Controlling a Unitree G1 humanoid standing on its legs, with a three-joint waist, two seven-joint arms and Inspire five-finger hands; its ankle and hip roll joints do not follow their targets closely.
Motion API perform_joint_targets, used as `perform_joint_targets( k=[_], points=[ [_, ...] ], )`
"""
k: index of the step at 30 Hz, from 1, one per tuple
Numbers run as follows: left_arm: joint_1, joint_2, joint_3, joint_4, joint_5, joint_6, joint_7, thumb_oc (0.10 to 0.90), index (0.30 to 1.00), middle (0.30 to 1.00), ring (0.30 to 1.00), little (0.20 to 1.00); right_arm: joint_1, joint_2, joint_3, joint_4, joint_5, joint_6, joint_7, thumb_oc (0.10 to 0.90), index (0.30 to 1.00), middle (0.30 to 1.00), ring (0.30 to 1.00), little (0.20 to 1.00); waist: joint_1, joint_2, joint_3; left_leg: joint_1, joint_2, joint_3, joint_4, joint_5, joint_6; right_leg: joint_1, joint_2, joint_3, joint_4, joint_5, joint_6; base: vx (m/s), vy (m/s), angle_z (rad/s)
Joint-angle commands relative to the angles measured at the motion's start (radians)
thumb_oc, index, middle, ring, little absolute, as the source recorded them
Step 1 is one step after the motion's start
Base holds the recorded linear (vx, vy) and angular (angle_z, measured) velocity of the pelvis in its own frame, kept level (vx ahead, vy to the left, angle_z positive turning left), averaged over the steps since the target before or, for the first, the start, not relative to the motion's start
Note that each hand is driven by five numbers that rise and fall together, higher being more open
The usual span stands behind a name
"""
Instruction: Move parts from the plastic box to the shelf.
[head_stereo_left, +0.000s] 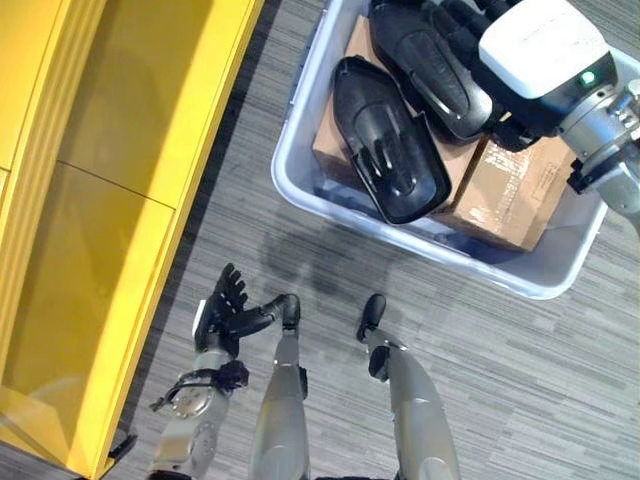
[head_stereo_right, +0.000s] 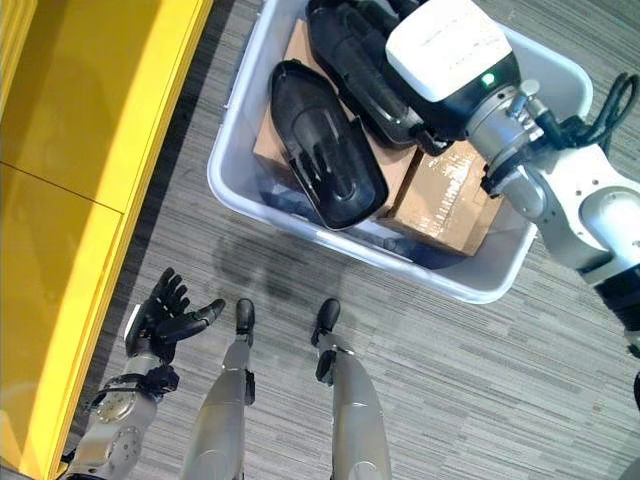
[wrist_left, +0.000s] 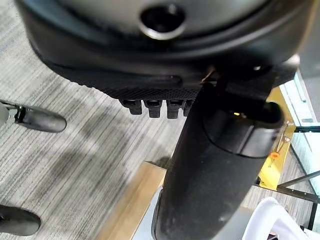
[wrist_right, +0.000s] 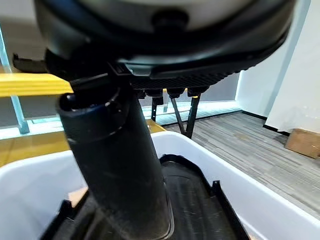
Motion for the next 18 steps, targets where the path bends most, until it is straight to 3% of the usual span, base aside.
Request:
perform_joint_targets(
  k=[1, 18],
  points=[
    [0.063, 0.048, 0.019, -0.104, -0.025, -0.084, 0.009, 0.9, 1.0, 1.0, 1.0, 1.0, -0.158, -0.047, 0.02, 0.002, -0.007, 0.026, -0.069, 0.9, 1.0, 1.0, 1.0, 1.0, 0.008, -0.001, -0.019, 0.147, 0.128, -0.015, -0.037, 0.009, -0.049, 0.045, -0.092, 0.092, -0.025, 0.07, 0.169, 0.0, 0.005, 0.04],
    [0.052, 0.048, -0.008, -0.091, -0.049, -0.107, 0.011, 0.9, 1.0, 1.0, 1.0, 1.0, -0.314, -0.042, 0.186, 0.248, 0.056, 0.052, -0.086, 0.9, 1.0, 1.0, 1.0, 1.0, 0.005, 0.033, 0.004, 0.094, 0.118, -0.026, -0.037, 0.047, -0.065, -0.038, -0.1, 0.1, 0.019, 0.057, 0.154, 0.0, 0.0, -0.01]
  ],
)
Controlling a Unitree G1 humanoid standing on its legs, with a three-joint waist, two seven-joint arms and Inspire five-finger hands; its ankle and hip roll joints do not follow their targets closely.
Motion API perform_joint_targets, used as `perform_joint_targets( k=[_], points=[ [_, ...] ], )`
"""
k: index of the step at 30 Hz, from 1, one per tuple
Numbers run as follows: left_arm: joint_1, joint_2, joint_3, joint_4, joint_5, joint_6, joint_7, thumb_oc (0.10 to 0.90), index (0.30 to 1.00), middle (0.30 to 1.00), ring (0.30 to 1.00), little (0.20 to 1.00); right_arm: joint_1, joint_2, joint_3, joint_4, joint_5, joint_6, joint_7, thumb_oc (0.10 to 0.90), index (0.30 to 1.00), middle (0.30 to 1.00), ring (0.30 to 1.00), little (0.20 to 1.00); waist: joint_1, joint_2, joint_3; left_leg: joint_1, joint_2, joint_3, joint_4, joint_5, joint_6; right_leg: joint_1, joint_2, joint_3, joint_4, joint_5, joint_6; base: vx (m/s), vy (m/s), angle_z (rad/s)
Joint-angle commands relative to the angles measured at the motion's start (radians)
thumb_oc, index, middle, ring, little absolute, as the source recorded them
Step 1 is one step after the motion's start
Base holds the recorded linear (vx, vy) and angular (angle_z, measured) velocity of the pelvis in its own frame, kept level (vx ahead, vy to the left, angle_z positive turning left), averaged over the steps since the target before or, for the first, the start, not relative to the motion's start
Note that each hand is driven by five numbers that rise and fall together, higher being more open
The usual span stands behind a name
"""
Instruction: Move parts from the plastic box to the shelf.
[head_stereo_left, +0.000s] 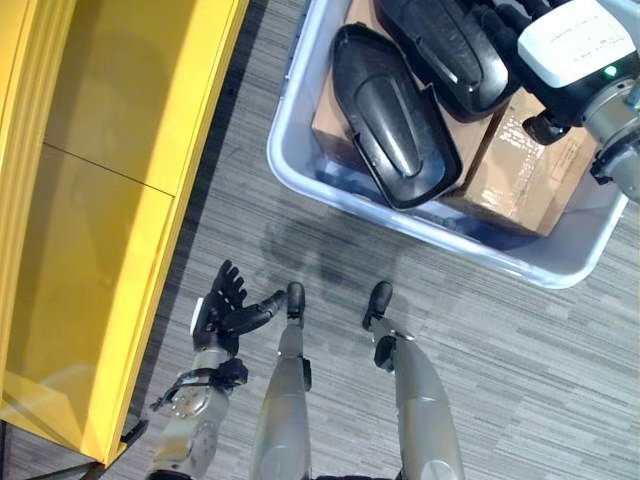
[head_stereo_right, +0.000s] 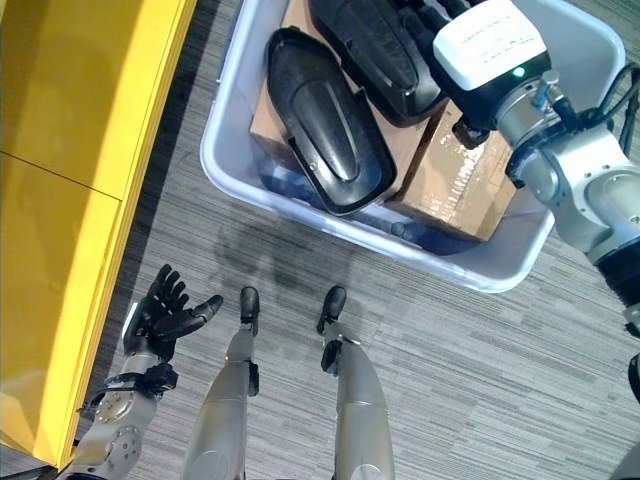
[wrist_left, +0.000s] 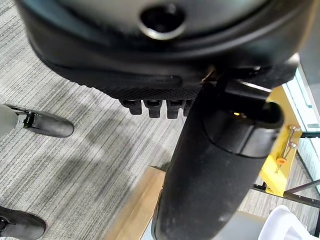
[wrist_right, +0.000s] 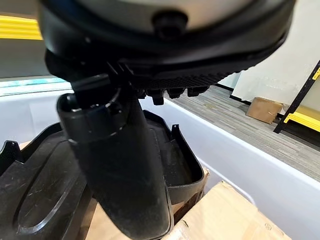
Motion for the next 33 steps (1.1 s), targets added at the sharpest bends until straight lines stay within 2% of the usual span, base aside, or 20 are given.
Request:
perform_joint_targets(
  k=[1, 9, 17, 19, 24, 25, 29, 30, 31, 33],
  points=[
    [0.054, 0.047, -0.003, -0.092, -0.014, -0.077, 0.012, 0.9, 1.0, 1.0, 1.0, 1.0, -0.207, -0.07, 0.057, 0.008, 0.04, 0.024, -0.079, 0.9, 1.0, 1.0, 1.0, 1.0, 0.003, 0.019, -0.007, 0.144, 0.128, -0.039, -0.036, 0.027, -0.055, 0.047, -0.087, 0.081, -0.029, 0.059, 0.156, 0.02, -0.005, -0.04],
    [0.054, 0.051, -0.012, -0.101, -0.026, -0.087, 0.015, 0.9, 1.0, 1.0, 1.0, 1.0, -0.315, -0.053, 0.155, 0.115, 0.072, 0.025, -0.088, 0.9, 1.0, 1.0, 1.0, 1.0, 0.012, 0.028, -0.007, 0.098, 0.128, -0.053, -0.036, 0.042, -0.06, -0.027, -0.085, 0.092, 0.001, 0.05, 0.151, 0.0, 0.0, 0.0],
    [0.049, 0.045, -0.019, -0.11, -0.029, -0.099, 0.032, 0.9, 1.0, 1.0, 1.0, 1.0, -0.334, -0.034, 0.174, 0.15, 0.082, 0.029, -0.099, 0.9, 1.0, 1.0, 1.0, 1.0, 0.018, 0.036, -0.007, 0.047, 0.124, -0.074, -0.036, 0.055, -0.065, -0.092, -0.091, 0.093, 0.036, 0.037, 0.146, 0.02, -0.009, 0.02],
    [0.046, 0.047, -0.016, -0.12, -0.031, -0.106, 0.036, 0.9, 1.0, 1.0, 1.0, 1.0, -0.355, -0.012, 0.192, 0.218, 0.107, 0.027, -0.103, 0.9, 1.0, 1.0, 1.0, 1.0, 0.028, 0.037, -0.007, 0.018, 0.12, -0.089, -0.036, 0.061, -0.068, -0.134, -0.091, 0.098, 0.051, 0.04, 0.144, 0.03, -0.025, 0.05],
    [0.049, 0.036, -0.02, -0.126, -0.043, -0.121, 0.043, 0.9, 1.0, 1.0, 1.0, 1.0, -0.394, 0.008, 0.238, 0.308, 0.121, 0.029, -0.101, 0.9, 1.0, 1.0, 1.0, 1.0, 0.038, 0.043, -0.007, -0.026, 0.118, -0.098, -0.036, 0.054, -0.066, -0.185, -0.098, 0.1, 0.075, 0.034, 0.144, 0.03, -0.017, 0.09],
    [0.054, 0.036, -0.024, -0.127, -0.045, -0.122, 0.043, 0.9, 1.0, 1.0, 1.0, 1.0, -0.395, 0.016, 0.247, 0.324, 0.122, 0.031, -0.1, 0.9, 1.0, 1.0, 1.0, 1.0, 0.04, 0.046, -0.007, -0.014, 0.118, -0.1, -0.036, 0.032, -0.068, -0.178, -0.099, 0.107, 0.09, 0.003, 0.156, 0.08, 0.004, 0.04],
    [0.043, 0.036, -0.033, -0.094, -0.051, -0.132, 0.044, 0.9, 1.0, 1.0, 1.0, 1.0, -0.419, 0.055, 0.287, 0.422, 0.134, 0.03, -0.089, 0.9, 1.0, 1.0, 1.0, 1.0, 0.048, 0.049, -0.007, -0.045, 0.114, -0.104, -0.036, 0.029, -0.071, -0.211, -0.106, 0.107, 0.106, -0.001, 0.155, 0.03, 0.003, 0.07],
    [0.04, 0.034, -0.037, -0.092, -0.052, -0.133, 0.045, 0.9, 1.0, 1.0, 1.0, 1.0, -0.417, 0.065, 0.297, 0.446, 0.134, 0.03, -0.081, 0.61, 0.594, 0.594, 0.594, 0.594, 0.05, 0.05, -0.007, -0.052, 0.114, -0.105, -0.036, 0.028, -0.071, -0.219, -0.109, 0.104, 0.108, -0.001, 0.155, 0.01, -0.011, 0.06],
    [0.038, 0.031, -0.038, -0.09, -0.053, -0.133, 0.047, 0.9, 1.0, 1.0, 1.0, 1.0, -0.413, 0.073, 0.299, 0.468, 0.139, 0.03, -0.075, 0.4, 0.3, 0.3, 0.3, 0.3, 0.051, 0.052, -0.007, -0.058, 0.112, -0.107, -0.036, 0.028, -0.071, -0.226, -0.112, 0.102, 0.114, -0.001, 0.155, 0.01, -0.008, 0.08],
    [0.033, 0.026, -0.043, -0.09, -0.053, -0.133, 0.05, 0.9, 1.0, 1.0, 1.0, 1.0, -0.393, 0.095, 0.286, 0.517, 0.153, 0.035, -0.067, 0.4, 0.3, 0.3, 0.3, 0.3, 0.055, 0.056, -0.007, -0.069, 0.109, -0.111, -0.036, 0.025, -0.07, -0.234, -0.116, 0.099, 0.12, -0.003, 0.154, 0.0, 0.002, 0.09]
  ],
)
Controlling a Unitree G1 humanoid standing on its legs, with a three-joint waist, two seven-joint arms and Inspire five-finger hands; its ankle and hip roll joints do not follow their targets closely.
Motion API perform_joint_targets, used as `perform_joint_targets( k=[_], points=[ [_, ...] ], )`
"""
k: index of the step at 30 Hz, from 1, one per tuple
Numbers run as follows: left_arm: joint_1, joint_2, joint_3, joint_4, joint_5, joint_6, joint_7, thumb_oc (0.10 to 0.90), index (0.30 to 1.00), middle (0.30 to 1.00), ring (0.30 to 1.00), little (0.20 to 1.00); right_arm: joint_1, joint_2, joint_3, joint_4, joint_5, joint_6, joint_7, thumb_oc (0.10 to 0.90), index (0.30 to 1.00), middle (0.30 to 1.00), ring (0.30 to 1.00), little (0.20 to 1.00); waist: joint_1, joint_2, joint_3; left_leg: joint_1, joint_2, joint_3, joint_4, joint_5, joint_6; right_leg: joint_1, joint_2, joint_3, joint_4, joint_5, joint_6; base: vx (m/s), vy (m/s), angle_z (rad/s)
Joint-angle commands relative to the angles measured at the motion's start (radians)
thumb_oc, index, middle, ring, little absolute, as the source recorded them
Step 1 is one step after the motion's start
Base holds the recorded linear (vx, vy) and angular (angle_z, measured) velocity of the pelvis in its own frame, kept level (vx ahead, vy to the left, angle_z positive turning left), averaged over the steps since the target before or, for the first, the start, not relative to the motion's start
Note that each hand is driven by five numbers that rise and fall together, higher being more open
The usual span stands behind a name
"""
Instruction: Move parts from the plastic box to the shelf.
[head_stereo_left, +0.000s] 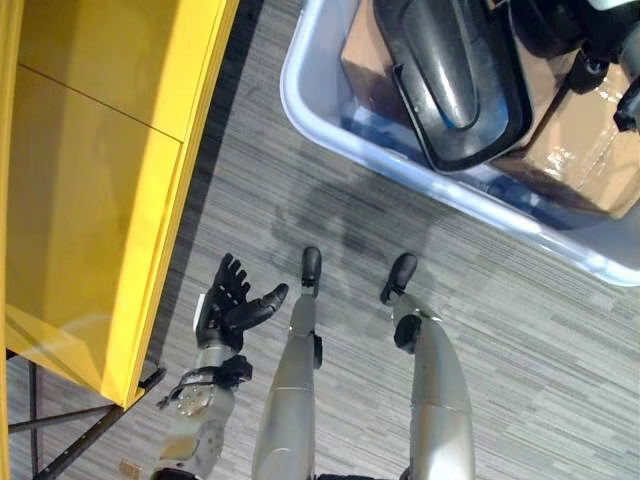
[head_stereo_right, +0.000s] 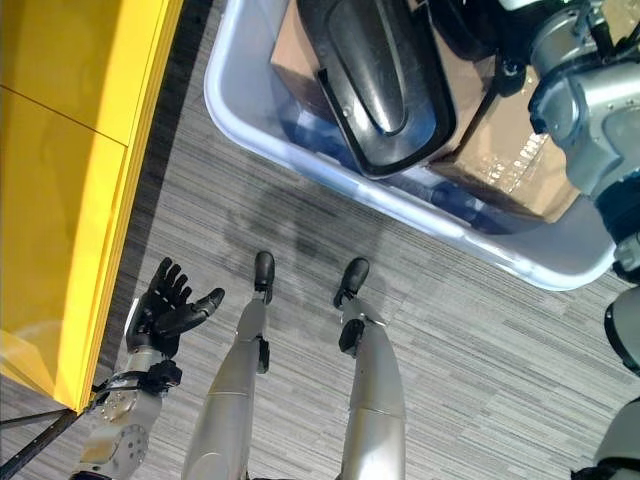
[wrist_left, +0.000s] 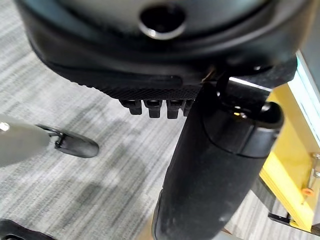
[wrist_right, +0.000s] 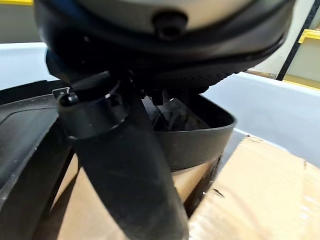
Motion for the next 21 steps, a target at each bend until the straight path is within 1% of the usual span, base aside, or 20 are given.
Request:
perform_joint_targets(
  k=[1, 8, 13, 15, 16, 18, 19, 20, 21],
  points=[
    [0.041, 0.03, 0.0, -0.085, -0.012, -0.067, 0.029, 0.9, 1.0, 1.0, 1.0, 1.0, -0.076, -0.027, 0.086, 0.125, 0.042, 0.031, -0.033, 0.4, 0.3, 0.3, 0.3, 0.3, 0.015, 0.041, -0.01, 0.153, 0.148, -0.075, -0.055, -0.014, -0.071, 0.027, -0.055, 0.097, -0.017, 0.028, 0.175, 0.0, 0.001, 0.08],
    [0.016, 0.025, -0.015, -0.067, -0.009, -0.066, 0.032, 0.9, 1.0, 1.0, 1.0, 1.0, -0.009, 0.005, 0.037, 0.17, 0.047, 0.039, -0.034, 0.4, 0.3, 0.3, 0.3, 0.3, 0.016, 0.046, -0.01, 0.152, 0.14, -0.076, -0.055, -0.026, -0.067, 0.024, -0.061, 0.095, -0.017, 0.03, 0.176, 0.0, 0.031, 0.03],
    [0.005, 0.021, -0.02, -0.061, -0.007, -0.06, 0.031, 0.9, 1.0, 1.0, 1.0, 1.0, 0.05, 0.008, -0.017, 0.148, 0.053, 0.044, -0.048, 0.4, 0.3, 0.3, 0.3, 0.3, 0.006, 0.042, -0.01, 0.174, 0.136, -0.073, -0.055, -0.033, -0.065, 0.057, -0.059, 0.094, -0.041, 0.039, 0.179, -0.01, 0.037, 0.0],
    [0.003, 0.022, -0.018, -0.059, -0.005, -0.059, 0.035, 0.9, 1.0, 1.0, 1.0, 1.0, 0.088, 0.01, -0.059, 0.126, 0.052, 0.05, -0.064, 0.4, 0.3, 0.3, 0.3, 0.3, 0.004, 0.04, -0.01, 0.186, 0.136, -0.072, -0.055, -0.035, -0.064, 0.073, -0.058, 0.095, -0.049, 0.043, 0.18, -0.04, 0.042, 0.01],
    [-0.005, 0.018, -0.013, -0.06, -0.005, -0.059, 0.039, 0.9, 1.0, 1.0, 1.0, 1.0, 0.108, 0.017, -0.096, 0.114, 0.061, 0.054, -0.077, 0.4, 0.3, 0.3, 0.3, 0.3, 0.002, 0.038, -0.01, 0.167, 0.134, -0.071, -0.055, -0.017, -0.061, 0.062, -0.058, 0.088, -0.069, 0.077, 0.168, -0.08, 0.05, -0.01],
    [-0.01, 0.01, -0.01, -0.051, -0.006, -0.056, 0.047, 0.9, 1.0, 1.0, 1.0, 1.0, 0.168, 0.034, -0.184, 0.056, 0.08, 0.06, -0.107, 0.4, 0.3, 0.3, 0.3, 0.3, -0.004, 0.035, -0.01, 0.183, 0.132, -0.066, -0.055, -0.023, -0.058, 0.086, -0.059, 0.091, -0.085, 0.083, 0.171, -0.05, 0.042, 0.02],
    [-0.01, 0.012, -0.01, -0.051, -0.006, -0.057, 0.047, 0.9, 1.0, 1.0, 1.0, 1.0, 0.174, 0.033, -0.19, 0.053, 0.079, 0.061, -0.107, 0.4, 0.3, 0.3, 0.3, 0.3, -0.002, 0.034, -0.01, 0.184, 0.132, -0.066, -0.055, -0.023, -0.058, 0.087, -0.058, 0.091, -0.086, 0.083, 0.171, -0.02, 0.061, 0.01],
    [-0.014, -0.001, -0.006, -0.041, -0.011, -0.052, 0.053, 0.9, 1.0, 1.0, 1.0, 1.0, 0.239, 0.053, -0.257, -0.011, 0.071, 0.067, -0.131, 0.4, 0.3, 0.3, 0.3, 0.3, -0.01, 0.032, -0.01, 0.204, 0.128, -0.063, -0.055, -0.027, -0.054, 0.116, -0.058, 0.091, -0.101, 0.09, 0.174, -0.01, 0.048, -0.02],
    [-0.014, 0.002, -0.008, -0.041, -0.011, -0.052, 0.053, 0.9, 1.0, 1.0, 1.0, 1.0, 0.247, 0.052, -0.264, -0.015, 0.069, 0.068, -0.131, 0.4, 0.3, 0.3, 0.3, 0.3, -0.007, 0.03, -0.01, 0.205, 0.128, -0.063, -0.055, -0.027, -0.054, 0.118, -0.057, 0.091, -0.103, 0.09, 0.174, -0.01, 0.071, -0.03]
  ],
)
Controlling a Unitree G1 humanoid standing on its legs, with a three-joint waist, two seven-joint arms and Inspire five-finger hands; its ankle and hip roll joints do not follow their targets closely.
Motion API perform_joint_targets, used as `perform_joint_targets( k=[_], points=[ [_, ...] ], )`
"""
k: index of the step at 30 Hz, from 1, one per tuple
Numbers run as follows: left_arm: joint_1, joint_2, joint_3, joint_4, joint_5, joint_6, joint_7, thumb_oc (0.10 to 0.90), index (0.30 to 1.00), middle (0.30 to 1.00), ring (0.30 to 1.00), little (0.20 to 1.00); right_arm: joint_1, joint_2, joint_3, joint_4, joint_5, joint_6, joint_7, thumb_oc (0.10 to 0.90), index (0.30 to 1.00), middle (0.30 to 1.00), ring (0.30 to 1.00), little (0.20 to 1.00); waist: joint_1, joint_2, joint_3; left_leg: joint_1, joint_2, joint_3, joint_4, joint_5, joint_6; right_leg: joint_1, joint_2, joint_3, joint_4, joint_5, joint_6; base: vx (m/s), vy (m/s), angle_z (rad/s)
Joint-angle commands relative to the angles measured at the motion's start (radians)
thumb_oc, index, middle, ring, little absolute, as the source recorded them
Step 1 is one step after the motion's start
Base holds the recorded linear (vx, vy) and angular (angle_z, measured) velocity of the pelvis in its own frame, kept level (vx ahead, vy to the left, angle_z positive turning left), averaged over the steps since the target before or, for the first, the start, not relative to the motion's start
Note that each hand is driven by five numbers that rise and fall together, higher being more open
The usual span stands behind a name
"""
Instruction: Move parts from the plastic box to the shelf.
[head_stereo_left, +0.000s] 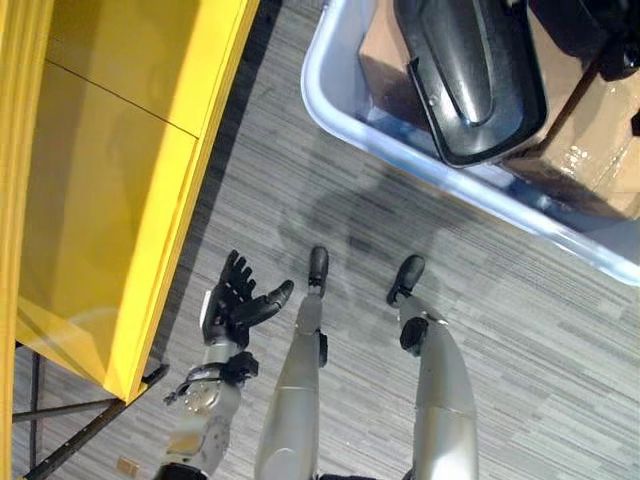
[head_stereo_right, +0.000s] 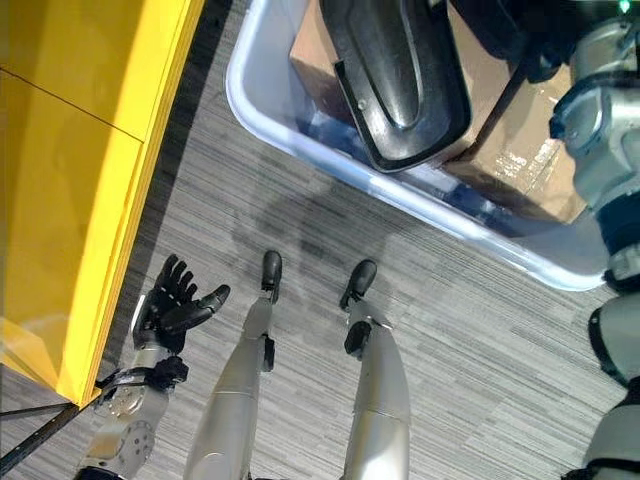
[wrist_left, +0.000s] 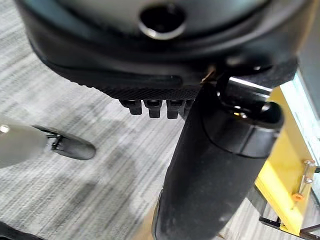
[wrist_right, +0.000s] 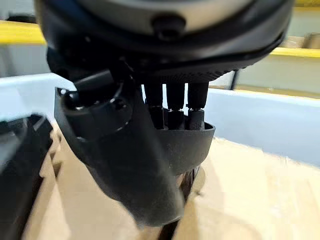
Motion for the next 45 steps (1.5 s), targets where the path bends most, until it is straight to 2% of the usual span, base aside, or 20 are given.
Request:
perform_joint_targets(
  k=[1, 3, 4, 9, 10, 14, 15, 17, 20, 27, 28, 36, 40, 45],
  points=[
    [0.035, 0.015, 0.013, -0.053, -0.008, -0.05, 0.033, 0.9, 1.0, 1.0, 1.0, 1.0, 0.045, 0.017, 0.046, -0.038, 0.023, -0.009, -0.019, 0.4, 0.3, 0.3, 0.3, 0.3, -0.025, 0.01, 0.0, 0.212, 0.136, -0.05, -0.084, -0.031, -0.058, 0.091, -0.044, 0.109, -0.075, 0.063, 0.179, -0.01, 0.053, -0.02],
    [0.035, 0.007, 0.015, -0.052, 0.001, -0.043, 0.032, 0.9, 1.0, 1.0, 1.0, 1.0, 0.171, 0.035, -0.073, -0.128, 0.016, -0.01, -0.043, 0.4, 0.3, 0.3, 0.3, 0.3, -0.035, 0.008, 0.0, 0.25, 0.13, -0.044, -0.084, -0.038, -0.054, 0.14, -0.049, 0.107, -0.098, 0.07, 0.184, -0.03, 0.084, -0.01],
    [0.036, 0.008, 0.014, -0.052, 0.001, -0.043, 0.032, 0.9, 1.0, 1.0, 1.0, 1.0, 0.175, 0.035, -0.077, -0.13, 0.015, -0.009, -0.043, 0.4, 0.3, 0.3, 0.3, 0.3, -0.034, 0.008, 0.0, 0.251, 0.13, -0.044, -0.084, -0.038, -0.054, 0.141, -0.048, 0.106, -0.099, 0.07, 0.184, -0.02, 0.077, 0.0],
    [0.047, 0.0, 0.026, -0.066, 0.017, -0.032, 0.027, 0.9, 1.0, 1.0, 1.0, 1.0, 0.389, 0.051, -0.266, -0.28, 0.011, -0.018, -0.068, 0.4, 0.3, 0.3, 0.3, 0.3, -0.053, 0.004, 0.0, 0.318, 0.12, -0.039, -0.084, -0.053, -0.047, 0.229, -0.055, 0.109, -0.133, 0.079, 0.193, -0.01, 0.061, -0.02],
    [0.048, 0.003, 0.024, -0.066, 0.016, -0.031, 0.027, 0.9, 1.0, 1.0, 1.0, 1.0, 0.399, 0.05, -0.274, -0.285, 0.009, -0.017, -0.067, 0.4, 0.3, 0.3, 0.3, 0.3, -0.049, 0.003, 0.0, 0.32, 0.12, -0.039, -0.084, -0.053, -0.046, 0.231, -0.055, 0.109, -0.134, 0.08, 0.193, -0.01, 0.055, 0.0],
    [0.059, -0.007, 0.035, -0.057, 0.038, -0.013, 0.013, 0.9, 1.0, 1.0, 1.0, 1.0, 0.68, 0.099, -0.513, -0.472, -0.005, -0.046, -0.097, 0.4, 0.3, 0.3, 0.3, 0.3, -0.077, -0.007, 0.0, 0.419, 0.106, -0.032, -0.084, -0.079, -0.039, 0.376, -0.062, 0.106, -0.199, 0.096, 0.207, -0.02, 0.089, 0.02],
    [0.059, -0.007, 0.034, -0.057, 0.038, -0.013, 0.013, 0.9, 1.0, 1.0, 1.0, 1.0, 0.682, 0.099, -0.515, -0.473, -0.005, -0.046, -0.097, 0.4, 0.3, 0.3, 0.3, 0.3, -0.077, -0.007, 0.0, 0.42, 0.106, -0.032, -0.084, -0.079, -0.039, 0.376, -0.062, 0.105, -0.199, 0.096, 0.207, -0.01, 0.107, 0.0],
    [0.078, -0.012, 0.054, -0.046, 0.056, 0.001, -0.003, 0.9, 1.0, 1.0, 1.0, 1.0, 0.85, 0.131, -0.637, -0.601, -0.027, -0.074, -0.093, 0.4, 0.3, 0.3, 0.3, 0.3, -0.098, -0.014, -0.033, 0.486, 0.102, -0.023, -0.084, -0.1, -0.029, 0.468, -0.066, 0.108, -0.246, 0.11, 0.218, 0.02, 0.119, -0.07],
    [0.096, -0.008, 0.066, -0.049, 0.061, 0.006, -0.012, 0.9, 1.0, 1.0, 1.0, 1.0, 0.932, 0.142, -0.706, -0.674, -0.036, -0.089, -0.088, 0.4, 0.3, 0.3, 0.3, 0.3, -0.105, -0.016, -0.066, 0.517, 0.093, -0.019, -0.084, -0.115, -0.022, 0.527, -0.07, 0.109, -0.3, 0.13, 0.227, 0.04, 0.104, -0.1],
    [0.151, -0.007, 0.095, -0.04, 0.086, 0.034, -0.053, 0.9, 1.0, 1.0, 1.0, 1.0, 1.067, 0.162, -0.8, -0.789, -0.072, -0.127, -0.062, 0.4, 0.3, 0.3, 0.3, 0.3, -0.12, -0.016, -0.151, 0.59, 0.083, 0.003, -0.084, -0.152, -0.01, 0.637, -0.083, 0.116, -0.403, 0.168, 0.248, 0.03, 0.087, -0.09],
    [0.164, -0.01, 0.103, -0.034, 0.094, 0.04, -0.068, 0.9, 1.0, 1.0, 1.0, 1.0, 1.105, 0.163, -0.829, -0.813, -0.082, -0.136, -0.052, 0.4, 0.3, 0.3, 0.3, 0.3, -0.126, -0.016, -0.176, 0.607, 0.081, 0.007, -0.084, -0.161, -0.009, 0.666, -0.087, 0.115, -0.425, 0.177, 0.256, 0.03, 0.092, -0.05],
    [0.196, -0.023, 0.116, -0.009, 0.112, 0.061, -0.114, 0.9, 1.0, 1.0, 1.0, 1.0, 1.193, 0.211, -0.881, -0.889, -0.096, -0.167, -0.021, 0.4, 0.3, 0.3, 0.3, 0.3, -0.141, -0.011, -0.278, 0.67, 0.084, 0.028, -0.084, -0.19, -0.003, 0.746, -0.101, 0.107, -0.481, 0.201, 0.277, 0.03, 0.051, -0.02],
    [0.233, -0.041, 0.123, -0.008, 0.136, 0.083, -0.148, 0.9, 1.0, 1.0, 1.0, 1.0, 1.269, 0.279, -0.888, -0.957, -0.076, -0.201, 0.037, 0.4, 0.3, 0.3, 0.3, 0.3, -0.157, -0.005, -0.337, 0.745, 0.084, 0.05, -0.084, -0.226, 0.023, 0.785, -0.102, 0.131, -0.447, 0.173, 0.286, 0.1, 0.054, -0.12],
    [0.262, -0.063, 0.145, -0.022, 0.143, 0.089, -0.15, 0.9, 1.0, 1.0, 1.0, 1.0, 1.296, 0.316, -0.873, -0.998, -0.074, -0.217, 0.075, 0.4, 0.3, 0.3, 0.3, 0.3, -0.162, 0.016, -0.371, 0.829, 0.109, 0.053, -0.084, -0.241, 0.035, 0.818, -0.077, 0.152, -0.358, 0.09, 0.273, 0.06, -0.061, -0.14]
  ],
)
